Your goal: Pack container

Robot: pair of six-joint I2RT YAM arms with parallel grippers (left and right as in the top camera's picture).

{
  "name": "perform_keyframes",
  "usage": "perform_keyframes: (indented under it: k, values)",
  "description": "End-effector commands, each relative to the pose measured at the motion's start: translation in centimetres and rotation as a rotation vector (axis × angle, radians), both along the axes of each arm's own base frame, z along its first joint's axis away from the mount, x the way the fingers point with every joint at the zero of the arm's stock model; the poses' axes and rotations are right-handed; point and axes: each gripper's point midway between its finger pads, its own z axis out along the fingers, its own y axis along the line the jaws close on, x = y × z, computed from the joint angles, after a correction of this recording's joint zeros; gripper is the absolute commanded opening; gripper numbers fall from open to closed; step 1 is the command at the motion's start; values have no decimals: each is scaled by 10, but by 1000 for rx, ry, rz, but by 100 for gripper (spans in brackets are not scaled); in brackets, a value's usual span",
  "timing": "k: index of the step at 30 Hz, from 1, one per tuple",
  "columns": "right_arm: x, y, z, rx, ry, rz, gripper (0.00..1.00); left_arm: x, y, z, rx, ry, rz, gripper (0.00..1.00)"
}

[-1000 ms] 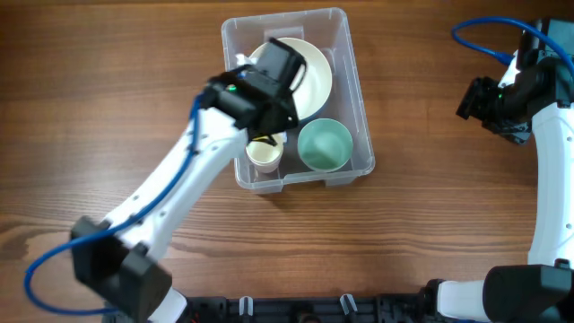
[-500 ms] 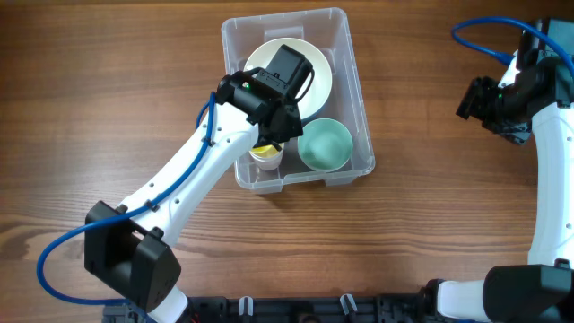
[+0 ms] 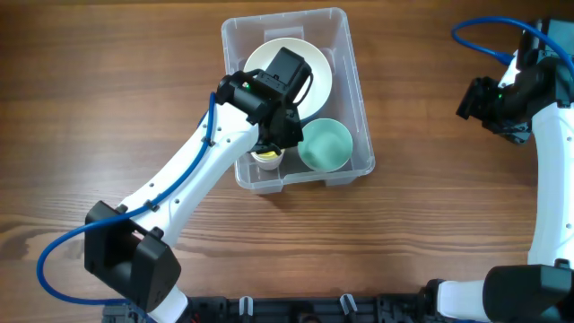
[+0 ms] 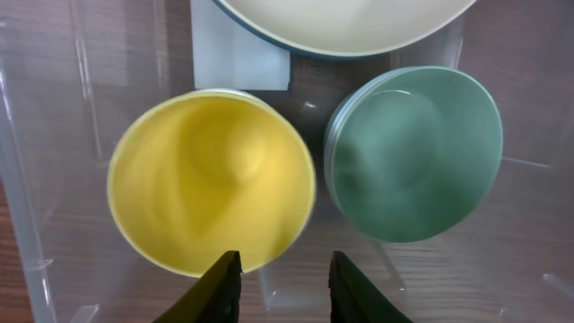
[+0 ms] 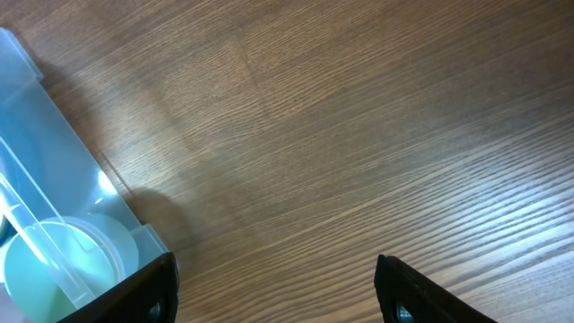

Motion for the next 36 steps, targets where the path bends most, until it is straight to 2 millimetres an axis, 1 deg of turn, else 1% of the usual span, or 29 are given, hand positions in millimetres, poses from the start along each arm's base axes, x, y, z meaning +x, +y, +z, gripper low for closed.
perform_keyframes:
  k: [1,3,4,5,7,9,10,11,13,14,16,17,18,20,21,22,25,29,31,32,36]
  values:
    - [-1,4,-1,9,1,26,69,18,32,20,59,-100,77,32]
    - [-1,5,-1,14,0,29,58,26,53,32,56,-132,136,32]
    - [-1,7,-1,21,-1,36,49,31,67,39,49,-146,174,32]
    - [1,12,0,34,-7,69,41,36,82,45,43,-161,218,32]
    - [4,21,0,41,-16,113,33,44,121,55,40,-182,321,32]
    - [8,34,-1,35,-19,173,28,49,151,59,41,-185,396,33]
    - [11,41,-2,32,-20,205,28,49,164,58,43,-179,429,37]
    - [13,50,-4,31,-14,237,28,49,177,57,49,-170,465,38]
    - [17,65,-13,31,8,293,28,47,197,56,59,-155,517,49]
    - [19,72,-18,31,23,319,28,47,206,55,62,-151,540,50]
    - [25,85,-35,38,67,355,28,47,223,55,67,-150,588,59]
    - [28,89,-42,40,85,364,28,47,229,55,68,-150,603,64]
    - [31,93,-52,44,108,373,28,46,235,55,69,-149,619,65]
    - [36,100,-70,51,148,391,27,46,244,55,71,-149,645,74]
    - [38,105,-82,54,180,404,23,45,250,55,73,-149,659,80]
    - [38,109,-90,57,200,417,21,45,253,56,74,-149,670,84]
    - [37,132,-107,107,237,510,21,44,264,56,76,-149,698,87]
    - [35,152,-120,106,268,559,21,43,271,56,76,-151,718,88]
    - [33,160,-120,116,267,579,21,44,271,56,75,-155,718,88]
    - [31,168,-119,140,267,597,21,44,271,56,75,-156,718,88]
    - [26,182,-118,183,270,629,22,46,271,57,74,-161,718,88]
